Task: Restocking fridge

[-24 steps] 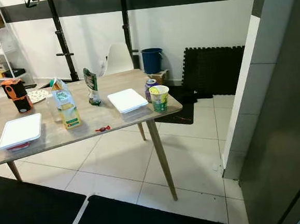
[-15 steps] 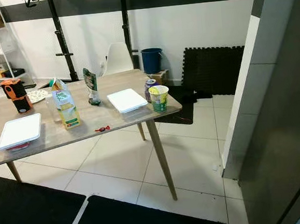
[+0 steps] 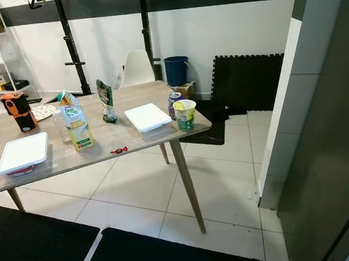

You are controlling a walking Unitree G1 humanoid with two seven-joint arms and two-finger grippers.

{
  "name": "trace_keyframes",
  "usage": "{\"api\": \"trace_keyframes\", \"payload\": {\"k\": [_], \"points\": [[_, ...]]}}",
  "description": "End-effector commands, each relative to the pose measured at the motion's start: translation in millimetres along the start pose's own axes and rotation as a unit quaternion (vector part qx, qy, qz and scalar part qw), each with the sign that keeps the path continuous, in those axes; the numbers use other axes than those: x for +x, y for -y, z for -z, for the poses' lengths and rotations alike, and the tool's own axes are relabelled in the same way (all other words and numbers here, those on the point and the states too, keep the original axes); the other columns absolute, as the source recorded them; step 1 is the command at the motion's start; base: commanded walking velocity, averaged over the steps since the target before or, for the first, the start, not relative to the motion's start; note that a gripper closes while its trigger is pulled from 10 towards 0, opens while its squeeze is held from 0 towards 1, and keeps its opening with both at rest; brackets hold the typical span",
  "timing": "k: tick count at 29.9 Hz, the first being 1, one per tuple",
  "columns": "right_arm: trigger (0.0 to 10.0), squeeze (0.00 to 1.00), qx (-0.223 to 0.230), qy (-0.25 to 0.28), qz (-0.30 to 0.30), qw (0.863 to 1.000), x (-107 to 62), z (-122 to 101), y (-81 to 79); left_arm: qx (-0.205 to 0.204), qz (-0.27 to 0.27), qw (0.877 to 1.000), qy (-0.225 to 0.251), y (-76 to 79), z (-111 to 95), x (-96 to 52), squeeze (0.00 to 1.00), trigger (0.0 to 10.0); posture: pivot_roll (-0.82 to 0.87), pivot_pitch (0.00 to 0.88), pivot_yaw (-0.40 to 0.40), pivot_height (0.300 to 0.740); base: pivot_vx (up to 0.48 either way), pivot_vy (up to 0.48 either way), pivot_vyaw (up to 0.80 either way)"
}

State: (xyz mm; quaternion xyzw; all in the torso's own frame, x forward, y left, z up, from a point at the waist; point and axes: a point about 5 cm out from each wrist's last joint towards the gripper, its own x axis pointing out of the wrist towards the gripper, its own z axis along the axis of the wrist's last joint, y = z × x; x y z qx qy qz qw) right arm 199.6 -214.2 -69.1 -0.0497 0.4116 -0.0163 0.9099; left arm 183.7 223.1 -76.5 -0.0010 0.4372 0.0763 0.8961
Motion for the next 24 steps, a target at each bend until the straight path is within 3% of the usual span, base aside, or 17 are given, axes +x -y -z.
{"api": "trace_keyframes", "payload": {"k": [1, 5, 7, 10, 19, 24], "points": [[10.0, 0.0, -0.006, -0.014, -0.005, 1.0, -2.1, 10, -1.8, 0.011, -0.005, 1.0, -0.012, -7.0, 7, -1.9, 0.0, 10.0, -0.06, 0.063, 0.029, 0.74, 0.0, 0.0, 0.0], [10.0, 0.0, -0.005, -0.017, -0.005, 1.0, -2.8, 12, -2.3, 0.016, -0.003, 1.0, -0.011, -6.5, 7, -1.8, 0.0, 10.0, -0.05, 0.068, 0.033, 0.74, 0.0, 0.0, 0.0], [10.0, 0.0, -0.026, -0.02, -0.015, 0.999, -2.9, 13, -4.0, 0.007, -0.009, 1.0, -0.01, -7.8, 7, -1.9, 0.0, 10.0, -0.06, 0.07, 0.048, 0.74, 0.0, 0.0, 0.0], [10.0, 0.0, -0.005, -0.018, -0.006, 1.0, -3.1, 14, -3.8, 0.024, -0.003, 1.0, -0.008, -8.0, 4, -1.4, 0.0, 10.0, -0.05, 0.074, 0.044, 0.74, 0.0, 0.0, 0.0], [10.0, 0.0, -0.023, -0.018, -0.014, 0.999, -1.5, 9, -4.5, 0.013, -0.007, 1.0, 0.001, -7.6, -3, 0.1, 0.0, 10.0, -0.05, 0.075, 0.051, 0.74, 0.0, 0.0, 0.0], [10.0, 0.0, -0.011, -0.01, -0.008, 1.0, -1.1, 6, -2.7, 0.013, 0.0, 1.0, 0.004, -7.7, -5, 0.3, 0.0, 10.0, -0.06, 0.078, 0.046, 0.74, 0.0, 0.0, 0.0]]}}
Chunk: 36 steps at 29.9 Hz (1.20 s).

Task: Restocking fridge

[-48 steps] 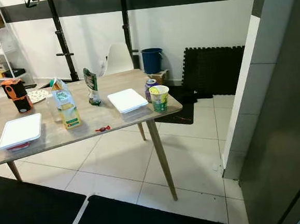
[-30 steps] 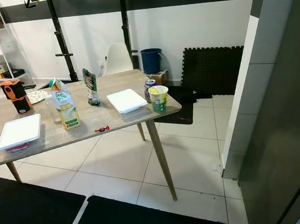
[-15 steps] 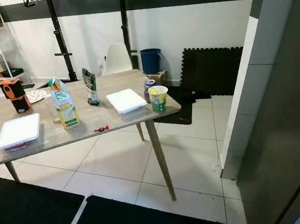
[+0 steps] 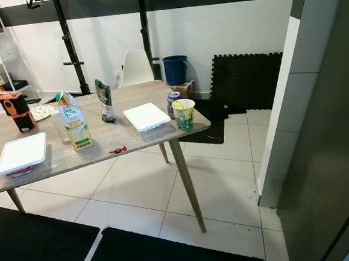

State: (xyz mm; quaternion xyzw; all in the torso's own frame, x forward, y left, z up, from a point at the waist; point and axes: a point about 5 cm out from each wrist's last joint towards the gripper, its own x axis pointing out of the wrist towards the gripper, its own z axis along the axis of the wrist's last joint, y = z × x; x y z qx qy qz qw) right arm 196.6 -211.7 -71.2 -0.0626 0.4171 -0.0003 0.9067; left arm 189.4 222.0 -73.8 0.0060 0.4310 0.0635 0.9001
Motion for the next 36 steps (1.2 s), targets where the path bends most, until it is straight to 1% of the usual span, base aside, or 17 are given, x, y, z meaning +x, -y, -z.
{"api": "trace_keyframes", "payload": {"k": [1, 3, 6, 10, 12, 16, 19, 20, 25, 26, 27, 29, 32, 33, 34, 35, 36], "points": [[10.0, 0.0, 0.005, -0.004, 0.001, 1.0, -0.2, 2, 0.4, 0.0, -0.013, 1.0, -0.004, -10.1, 1, -1.0, 0.0, 10.0, -0.05, 0.081, 0.046, 0.74, 0.0, 0.0, 0.0], [10.0, 0.0, 0.001, -0.004, -0.001, 1.0, 0.0, 1, 0.6, -0.009, -0.016, 1.0, -0.004, -10.4, 1, -1.1, 0.0, 10.0, -0.05, 0.083, 0.052, 0.74, 0.0, 0.0, 0.0], [10.0, 0.0, 0.011, -0.001, 0.005, 1.0, 0.3, -1, 2.5, -0.006, -0.01, 1.0, -0.002, -9.8, 1, -1.1, 0.0, 10.0, -0.06, 0.074, 0.048, 0.74, 0.0, 0.0, 0.0], [10.0, 0.0, -0.007, -0.006, -0.001, 1.0, 0.5, -1, 2.2, -0.017, -0.017, 1.0, -0.001, -10.6, 1, -1.1, 0.0, 10.0, -0.05, 0.075, 0.053, 0.74, 0.0, 0.0, 0.0], [10.0, 0.0, 0.009, -0.004, 0.005, 1.0, 0.3, -1, 3.4, -0.005, -0.009, 1.0, 0.001, -9.1, -1, -0.8, 0.0, 10.0, -0.05, 0.072, 0.044, 0.74, 0.0, 0.0, 0.0], [10.0, 0.0, -0.006, -0.009, 0.0, 1.0, 0.2, 0, 2.8, -0.025, -0.023, 0.999, 0.002, -10.9, -1, -0.9, 0.0, 10.0, -0.04, 0.069, 0.054, 0.74, 0.0, 0.0, 0.0], [10.0, 0.0, 0.01, -0.006, 0.008, 1.0, -0.1, 1, 2.8, -0.02, -0.014, 1.0, 0.003, -11.0, -1, -1.0, 0.0, 10.0, -0.06, 0.07, 0.072, 0.74, 0.0, 0.0, 0.0], [10.0, 0.0, 0.025, -0.002, 0.011, 1.0, -0.1, 0, 3.3, -0.005, -0.006, 1.0, 0.004, -10.4, -2, -0.9, 0.0, 10.0, -0.05, 0.056, 0.056, 0.74, 0.0, 0.0, 0.0], [10.0, 0.0, 0.005, -0.01, 0.004, 1.0, -1.0, 4, 3.2, -0.018, -0.019, 1.0, 0.008, -11.7, -5, -0.2, 0.0, 10.0, -0.05, 0.062, 0.068, 0.74, 0.0, 0.0, 0.0], [10.0, 0.0, 0.02, -0.01, 0.01, 1.0, -1.5, 6, 4.5, -0.006, -0.011, 1.0, 0.013, -10.2, -8, 0.2, 0.0, 10.0, -0.04, 0.056, 0.059, 0.74, 0.0, 0.0, 0.0], [10.0, 0.0, 0.02, -0.01, 0.01, 1.0, -1.5, 6, 4.5, -0.006, -0.011, 1.0, 0.013, -10.2, -8, 0.2, 0.0, 10.0, -0.04, 0.056, 0.059, 0.74, 0.0, 0.0, 0.0], [10.0, 0.0, 0.018, -0.011, 0.01, 1.0, -1.7, 6, 5.0, -0.015, -0.014, 1.0, 0.018, -10.0, -10, 0.6, 0.0, 10.0, -0.04, 0.049, 0.051, 0.74, 0.0, 0.0, 0.0], [10.0, 0.0, -0.001, -0.018, 0.004, 1.0, -2.4, 9, 5.2, -0.034, -0.024, 0.999, 0.02, -10.4, -11, 0.7, 0.0, 10.0, -0.04, 0.053, 0.069, 0.74, 0.0, 0.0, 0.0], [10.0, 0.0, 0.009, -0.017, 0.011, 1.0, -2.6, 10, 6.1, -0.026, -0.015, 0.999, 0.019, -8.7, -11, 1.0, 0.0, 10.0, -0.06, 0.059, 0.078, 0.74, 0.0, 0.0, 0.0], [10.0, 0.0, 0.028, -0.011, 0.018, 0.999, -2.6, 8, 7.9, -0.005, -0.001, 1.0, 0.017, -5.4, -12, 1.4, 0.0, 10.0, -0.06, 0.053, 0.058, 0.74, 0.0, 0.0, 0.0], [10.0, 0.0, 0.03, -0.01, 0.017, 0.999, -2.4, 7, 8.3, 0.01, 0.003, 1.0, 0.014, -3.6, -11, 1.6, 0.0, 10.0, -0.06, 0.055, 0.055, 0.74, 0.0, 0.0, 0.0], [10.0, 0.0, 0.03, -0.01, 0.017, 0.999, -2.4, 7, 8.3, 0.01, 0.003, 1.0, 0.014, -3.6, -11, 1.6, 0.0, 10.0, -0.06, 0.055, 0.055, 0.74, 0.0, 0.0, 0.0]]}}
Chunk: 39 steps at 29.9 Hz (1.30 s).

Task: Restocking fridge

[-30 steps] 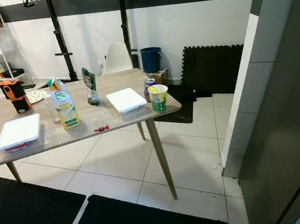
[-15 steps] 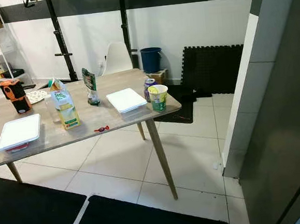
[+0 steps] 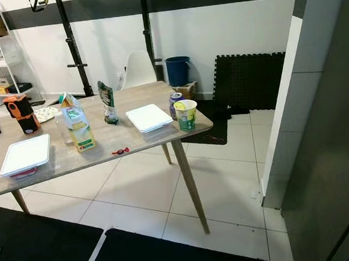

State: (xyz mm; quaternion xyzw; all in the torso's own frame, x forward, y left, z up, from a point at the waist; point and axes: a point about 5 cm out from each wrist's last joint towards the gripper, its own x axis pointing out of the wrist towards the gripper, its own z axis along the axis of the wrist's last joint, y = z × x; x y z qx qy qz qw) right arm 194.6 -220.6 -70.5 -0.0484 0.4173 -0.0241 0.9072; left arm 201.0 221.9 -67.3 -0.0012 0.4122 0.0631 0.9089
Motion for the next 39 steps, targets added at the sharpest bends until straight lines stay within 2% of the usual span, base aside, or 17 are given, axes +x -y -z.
{"api": "trace_keyframes", "payload": {"k": [1, 3, 6, 9, 11, 13, 15, 17, 19, 22, 24, 25, 28, 32, 34, 37, 39], "points": [[10.0, 0.0, -0.003, -0.009, -0.003, 1.0, -0.9, 5, -1.2, 0.015, -0.004, 1.0, -0.009, -4.1, 3, -0.8, 0.0, 10.0, -0.06, 0.058, 0.059, 0.74, 0.0, 0.0, 0.0], [10.0, 0.0, -0.014, -0.015, -0.003, 1.0, -1.3, 7, -0.8, 0.006, -0.005, 1.0, -0.012, -2.5, 6, -1.2, 0.0, 10.0, -0.07, 0.056, 0.065, 0.74, 0.0, 0.0, 0.0], [10.0, 0.0, 0.01, -0.013, 0.006, 1.0, -1.9, 9, 1.4, 0.019, 0.008, 1.0, -0.01, 0.4, 6, -1.3, 0.0, 10.0, -0.05, 0.047, 0.042, 0.74, 0.0, 0.0, 0.0], [10.0, 0.0, -0.034, -0.026, -0.011, 0.999, -2.2, 11, 1.1, -0.011, -0.009, 1.0, -0.01, -2.5, 9, -2.1, 0.0, 10.0, -0.06, 0.072, 0.065, 0.74, 0.0, 0.0, 0.0], [10.0, 0.0, -0.032, -0.024, -0.006, 0.999, -2.2, 10, 1.6, -0.013, -0.008, 1.0, -0.009, -3.2, 9, -2.3, 0.0, 10.0, -0.06, 0.075, 0.067, 0.74, 0.0, 0.0, 0.0], [10.0, 0.0, 0.009, -0.011, 0.003, 1.0, -1.3, 5, 3.2, 0.011, 0.002, 1.0, -0.009, -2.1, 9, -2.5, 0.0, 10.0, -0.05, 0.069, 0.037, 0.74, 0.0, 0.0, 0.0], [10.0, 0.0, 0.008, -0.009, 0.0, 1.0, -0.6, 3, 2.0, 0.008, -0.004, 1.0, -0.009, -2.9, 9, -2.6, 0.0, 10.0, -0.05, 0.076, 0.035, 0.74, 0.0, 0.0, 0.0], [10.0, 0.0, -0.029, -0.016, -0.021, 0.999, -0.2, 4, -4.5, -0.036, -0.024, 0.999, -0.004, -8.3, 10, -3.3, 0.0, 10.0, -0.06, 0.087, 0.069, 0.74, 0.0, 0.0, 0.0], [10.0, 0.0, -0.019, -0.014, -0.015, 1.0, -0.3, 4, -4.3, -0.041, -0.017, 0.999, -0.001, -7.4, 9, -3.2, 0.0, 10.0, -0.06, 0.089, 0.067, 0.74, 0.0, 0.0, 0.0], [10.0, 0.0, 0.028, -0.003, -0.009, 1.0, 0.5, 1, -5.2, 0.005, -0.001, 1.0, -0.005, -1.7, 7, -2.0, 0.0, 10.0, -0.04, 0.086, 0.026, 0.74, 0.0, 0.0, 0.0], [10.0, 0.0, 0.015, -0.004, -0.016, 1.0, 0.8, 0, -7.0, 0.016, -0.002, 1.0, -0.006, -1.3, 7, -1.8, 0.0, 10.0, -0.04, 0.086, 0.026, 0.74, 0.0, 0.0, 0.0], [10.0, 0.0, -0.002, -0.002, -0.019, 1.0, 1.2, -1, -8.8, -0.009, -0.005, 1.0, -0.002, -2.9, 7, -2.0, 0.0, 10.0, -0.06, 0.08, 0.049, 0.74, 0.0, 0.0, 0.0], [10.0, 0.0, 0.025, 0.01, -0.01, 1.0, 1.9, -5, -7.6, 0.003, 0.003, 1.0, -0.005, -1.7, 7, -2.0, 0.0, 10.0, -0.05, 0.072, 0.025, 0.74, 0.0, 0.0, 0.0], [10.0, 0.0, -0.002, 0.02, -0.017, 1.0, 3.1, -12, -8.9, -0.016, -0.004, 1.0, -0.013, -2.2, 9, -2.1, 0.0, 10.0, -0.05, 0.088, 0.061, 0.74, 0.0, 0.0, 0.0], [10.0, 0.0, 0.036, 0.031, -0.005, 0.999, 3.6, -16, -5.9, 0.016, 0.021, 1.0, -0.01, 3.0, 8, -1.6, 0.0, 10.0, -0.04, 0.073, 0.027, 0.74, 0.0, 0.0, 0.0], [10.0, 0.0, 0.056, 0.035, 0.0, 0.998, 3.7, -18, -4.7, 0.036, 0.027, 0.999, -0.008, 4.7, 7, -1.4, 0.0, 10.0, -0.04, 0.073, 0.027, 0.74, 0.0, 0.0, 0.0], [10.0, 0.0, 0.029, 0.032, -0.011, 0.999, 4.0, -18, -7.2, 0.0, 0.001, 1.0, -0.007, 1.0, 6, -1.4, 0.0, 10.0, -0.04, 0.083, 0.054, 0.74, 0.0, 0.0, 0.0]]}}
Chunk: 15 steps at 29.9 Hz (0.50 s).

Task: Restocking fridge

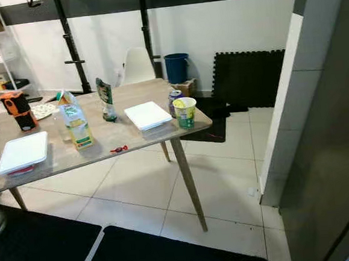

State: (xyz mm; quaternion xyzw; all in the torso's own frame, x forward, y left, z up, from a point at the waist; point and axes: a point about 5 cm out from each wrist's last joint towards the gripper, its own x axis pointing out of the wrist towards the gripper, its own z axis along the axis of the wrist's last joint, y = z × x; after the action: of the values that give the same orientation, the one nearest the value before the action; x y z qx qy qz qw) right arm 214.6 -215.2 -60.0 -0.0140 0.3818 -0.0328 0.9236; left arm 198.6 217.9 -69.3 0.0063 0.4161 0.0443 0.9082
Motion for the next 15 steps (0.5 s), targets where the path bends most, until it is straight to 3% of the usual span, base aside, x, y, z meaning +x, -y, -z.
{"api": "trace_keyframes", "payload": {"k": [1, 4, 7, 11, 15], "points": [[10.0, 0.0, -0.005, -0.003, -0.002, 1.0, -1.0, 4, -2.6, -0.023, -0.013, 1.0, -0.002, -3.7, 3, -0.8, 0.0, 10.0, -0.05, 0.086, 0.057, 0.74, 0.0, 0.0, 0.0], [10.0, 0.0, 0.035, 0.012, 0.009, 0.999, -0.1, -1, -1.5, 0.008, -0.002, 1.0, 0.0, -4.6, -2, -0.1, 0.0, 10.0, -0.04, 0.085, 0.033, 0.74, 0.0, 0.0, 0.0], [10.0, 0.0, 0.001, 0.01, -0.007, 1.0, 0.6, -2, -4.8, -0.011, -0.009, 1.0, 0.0, -6.7, -3, 0.1, 0.0, 10.0, -0.04, 0.087, 0.053, 0.74, 0.0, 0.0, 0.0], [10.0, 0.0, 0.026, 0.023, 0.003, 0.999, 1.6, -8, -3.7, -0.001, 0.005, 1.0, 0.011, -4.8, -10, 1.3, 0.0, 10.0, -0.05, 0.092, 0.044, 0.74, 0.0, 0.0, 0.0], [10.0, 0.0, 0.0, 0.027, -0.01, 1.0, 2.0, -10, -6.8, -0.01, -0.005, 1.0, 0.013, -6.0, -12, 1.7, 0.0, 10.0, -0.05, 0.096, 0.052, 0.74, 0.0, 0.0, 0.0]]}}
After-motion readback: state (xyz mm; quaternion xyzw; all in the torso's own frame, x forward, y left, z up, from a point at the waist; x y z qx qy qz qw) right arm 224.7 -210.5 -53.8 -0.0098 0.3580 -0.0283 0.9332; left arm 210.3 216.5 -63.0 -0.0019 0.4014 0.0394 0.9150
